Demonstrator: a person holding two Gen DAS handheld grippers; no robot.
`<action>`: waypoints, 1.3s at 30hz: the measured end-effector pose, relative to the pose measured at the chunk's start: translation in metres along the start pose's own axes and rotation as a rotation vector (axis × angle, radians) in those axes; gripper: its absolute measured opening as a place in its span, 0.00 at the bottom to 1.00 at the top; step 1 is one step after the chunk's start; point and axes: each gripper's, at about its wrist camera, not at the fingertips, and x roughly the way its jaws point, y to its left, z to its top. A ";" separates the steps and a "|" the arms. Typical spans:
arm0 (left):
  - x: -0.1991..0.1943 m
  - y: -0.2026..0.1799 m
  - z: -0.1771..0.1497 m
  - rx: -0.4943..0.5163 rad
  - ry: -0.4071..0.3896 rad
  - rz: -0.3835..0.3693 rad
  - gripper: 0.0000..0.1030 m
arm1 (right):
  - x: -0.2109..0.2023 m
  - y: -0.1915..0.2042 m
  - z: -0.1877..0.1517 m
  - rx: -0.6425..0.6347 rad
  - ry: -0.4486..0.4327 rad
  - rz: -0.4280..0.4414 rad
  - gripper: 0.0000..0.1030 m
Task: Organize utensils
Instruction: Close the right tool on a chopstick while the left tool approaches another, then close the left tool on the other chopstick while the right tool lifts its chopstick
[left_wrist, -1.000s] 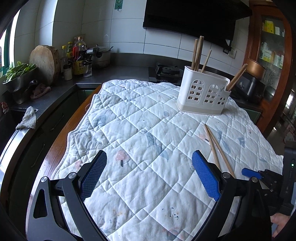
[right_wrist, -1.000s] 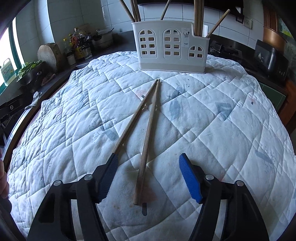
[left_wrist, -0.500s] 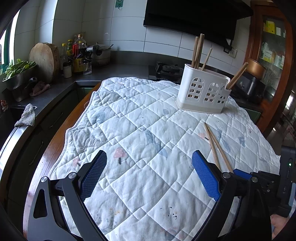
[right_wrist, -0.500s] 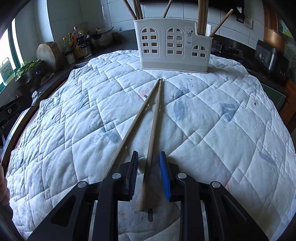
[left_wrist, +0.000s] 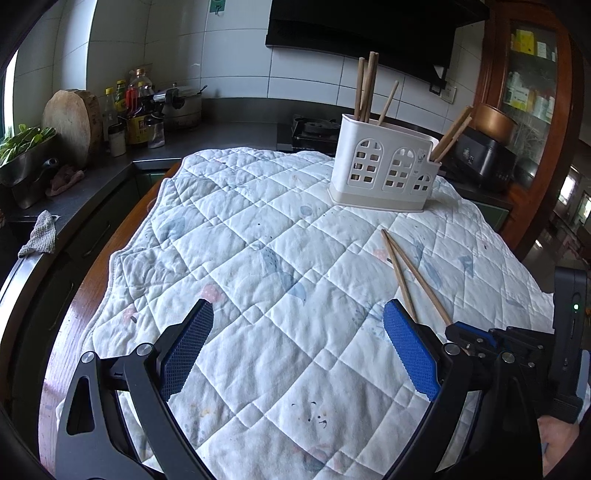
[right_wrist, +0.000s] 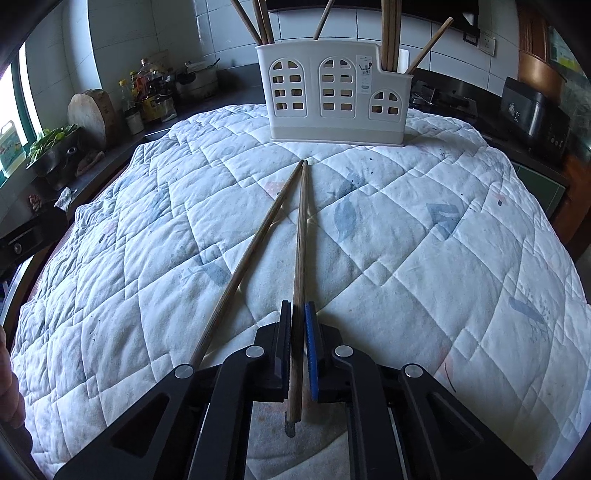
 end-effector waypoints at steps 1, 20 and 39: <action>0.002 -0.002 -0.001 -0.001 0.007 -0.006 0.90 | -0.002 -0.001 0.001 0.004 -0.007 0.002 0.07; 0.041 -0.082 -0.031 0.110 0.128 -0.165 0.64 | -0.042 -0.045 0.008 0.080 -0.081 0.091 0.06; 0.073 -0.102 -0.037 0.107 0.226 -0.204 0.15 | -0.042 -0.052 0.007 0.093 -0.084 0.099 0.06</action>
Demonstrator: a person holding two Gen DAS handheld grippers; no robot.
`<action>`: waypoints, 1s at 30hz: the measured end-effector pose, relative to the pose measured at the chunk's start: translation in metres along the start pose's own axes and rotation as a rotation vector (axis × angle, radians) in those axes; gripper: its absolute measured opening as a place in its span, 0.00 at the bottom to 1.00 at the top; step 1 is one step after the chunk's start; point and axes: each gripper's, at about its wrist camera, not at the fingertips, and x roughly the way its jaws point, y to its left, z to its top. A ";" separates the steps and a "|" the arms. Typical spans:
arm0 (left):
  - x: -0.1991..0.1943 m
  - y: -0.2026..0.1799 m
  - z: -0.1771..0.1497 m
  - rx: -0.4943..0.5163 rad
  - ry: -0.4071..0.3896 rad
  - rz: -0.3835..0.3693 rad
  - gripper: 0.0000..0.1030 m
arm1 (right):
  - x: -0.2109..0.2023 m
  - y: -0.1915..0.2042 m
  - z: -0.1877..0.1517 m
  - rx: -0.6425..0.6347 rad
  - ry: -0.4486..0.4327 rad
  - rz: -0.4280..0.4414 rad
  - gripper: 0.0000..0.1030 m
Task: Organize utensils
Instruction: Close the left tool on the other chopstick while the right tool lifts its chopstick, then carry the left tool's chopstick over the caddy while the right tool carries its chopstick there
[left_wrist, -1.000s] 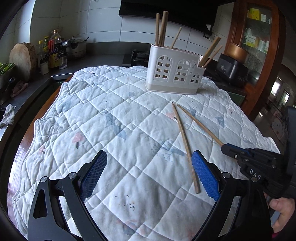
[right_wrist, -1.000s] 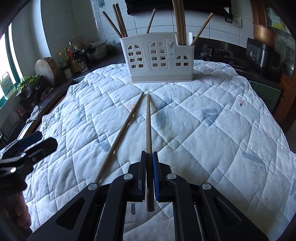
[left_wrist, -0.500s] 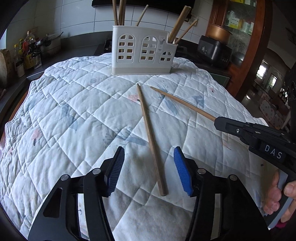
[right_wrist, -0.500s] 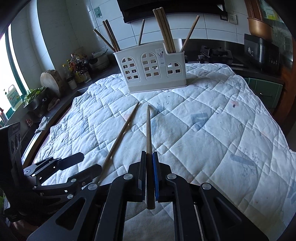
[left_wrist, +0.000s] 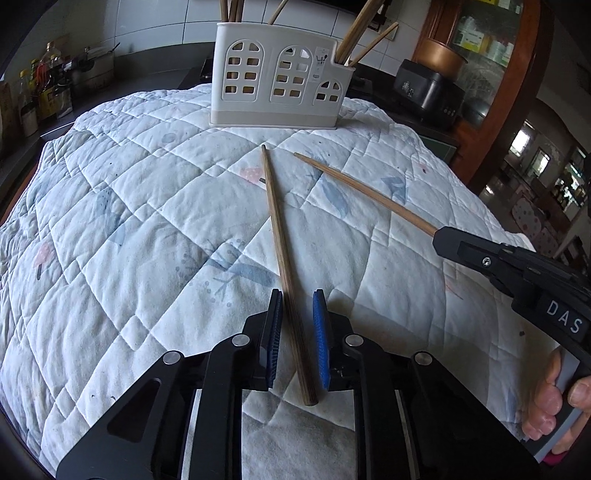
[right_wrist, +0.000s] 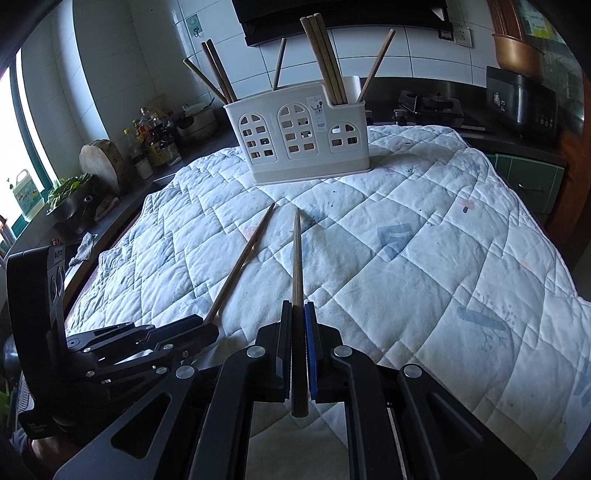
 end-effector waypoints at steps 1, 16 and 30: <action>0.001 -0.002 0.000 0.013 0.003 0.013 0.15 | 0.000 0.000 0.000 0.001 0.000 -0.001 0.06; -0.014 0.001 0.011 0.051 -0.008 0.011 0.05 | -0.012 0.004 0.009 -0.018 -0.038 -0.003 0.07; -0.077 0.013 0.068 0.092 -0.204 -0.037 0.05 | -0.058 0.022 0.090 -0.119 -0.163 0.026 0.07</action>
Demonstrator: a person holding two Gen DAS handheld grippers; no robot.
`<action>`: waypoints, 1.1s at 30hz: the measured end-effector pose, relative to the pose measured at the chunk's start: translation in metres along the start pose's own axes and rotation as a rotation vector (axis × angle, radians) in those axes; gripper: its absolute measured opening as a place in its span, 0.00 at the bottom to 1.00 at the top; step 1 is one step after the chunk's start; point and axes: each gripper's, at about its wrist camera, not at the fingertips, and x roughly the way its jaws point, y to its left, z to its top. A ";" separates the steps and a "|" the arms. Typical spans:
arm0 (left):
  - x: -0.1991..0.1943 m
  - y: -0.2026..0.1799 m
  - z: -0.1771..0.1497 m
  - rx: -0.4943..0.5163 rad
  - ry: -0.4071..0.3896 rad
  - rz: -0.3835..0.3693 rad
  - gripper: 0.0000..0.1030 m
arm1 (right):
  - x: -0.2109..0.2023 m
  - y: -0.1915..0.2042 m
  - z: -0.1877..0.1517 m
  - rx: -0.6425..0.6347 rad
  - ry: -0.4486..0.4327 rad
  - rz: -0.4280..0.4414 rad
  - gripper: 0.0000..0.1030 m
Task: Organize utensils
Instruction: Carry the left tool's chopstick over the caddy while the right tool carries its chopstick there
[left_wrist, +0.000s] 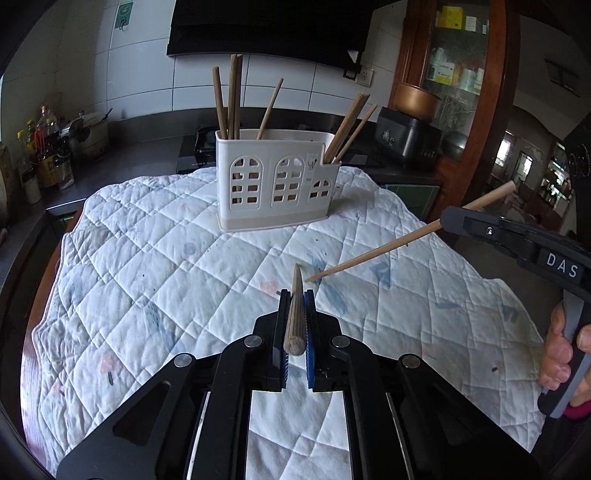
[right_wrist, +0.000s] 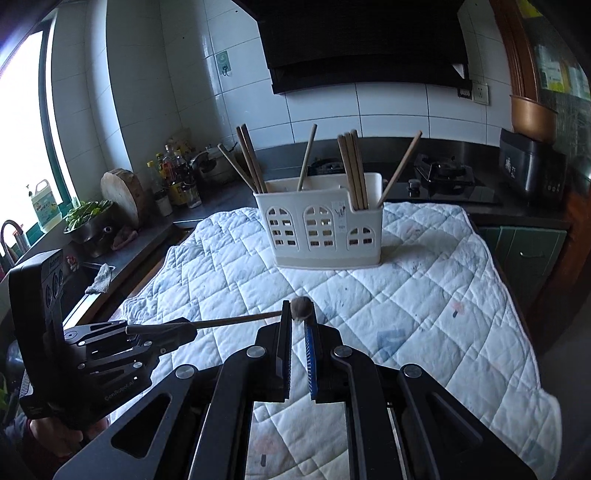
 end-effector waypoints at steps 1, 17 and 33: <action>-0.001 0.001 0.005 0.008 -0.005 0.000 0.05 | -0.001 0.000 0.007 -0.011 -0.001 0.000 0.06; 0.002 0.007 0.107 0.110 -0.037 -0.022 0.05 | 0.000 -0.028 0.142 -0.130 0.024 -0.164 0.07; -0.014 -0.003 0.236 0.144 -0.315 0.055 0.05 | 0.043 -0.046 0.189 -0.155 0.046 -0.209 0.07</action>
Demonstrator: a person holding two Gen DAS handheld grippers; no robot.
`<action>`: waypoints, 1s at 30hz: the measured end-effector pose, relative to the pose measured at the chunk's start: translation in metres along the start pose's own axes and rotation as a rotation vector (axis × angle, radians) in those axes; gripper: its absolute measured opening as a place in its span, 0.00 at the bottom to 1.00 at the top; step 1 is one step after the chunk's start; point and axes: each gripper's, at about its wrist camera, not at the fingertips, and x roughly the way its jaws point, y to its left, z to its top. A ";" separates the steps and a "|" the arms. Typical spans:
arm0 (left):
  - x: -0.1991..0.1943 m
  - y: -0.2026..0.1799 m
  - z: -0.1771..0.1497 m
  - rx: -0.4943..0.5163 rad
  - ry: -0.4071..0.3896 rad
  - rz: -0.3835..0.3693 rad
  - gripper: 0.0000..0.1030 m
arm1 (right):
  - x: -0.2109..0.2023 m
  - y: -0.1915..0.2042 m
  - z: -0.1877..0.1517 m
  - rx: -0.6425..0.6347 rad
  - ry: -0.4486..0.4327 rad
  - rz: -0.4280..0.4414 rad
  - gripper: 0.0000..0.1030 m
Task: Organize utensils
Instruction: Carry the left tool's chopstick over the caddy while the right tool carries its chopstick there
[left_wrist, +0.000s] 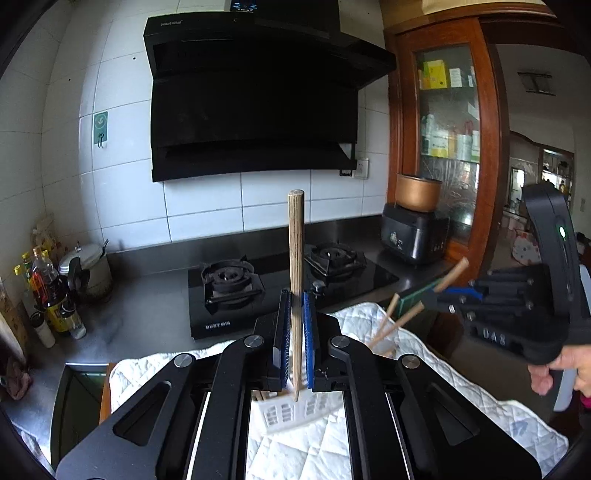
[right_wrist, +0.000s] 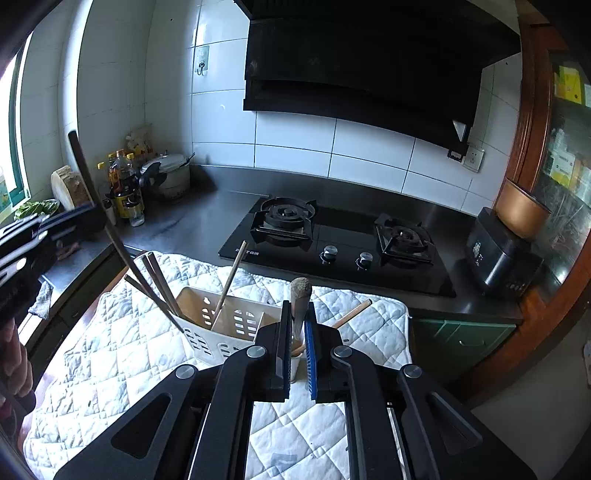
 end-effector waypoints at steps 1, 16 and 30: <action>0.004 0.000 0.002 0.000 -0.006 0.012 0.05 | 0.003 0.000 0.001 0.000 0.003 0.002 0.07; 0.065 0.025 -0.019 -0.072 0.086 0.024 0.05 | 0.042 0.001 -0.002 -0.008 0.070 0.023 0.07; 0.083 0.030 -0.034 -0.087 0.149 0.009 0.05 | 0.072 -0.008 -0.016 0.024 0.131 0.031 0.07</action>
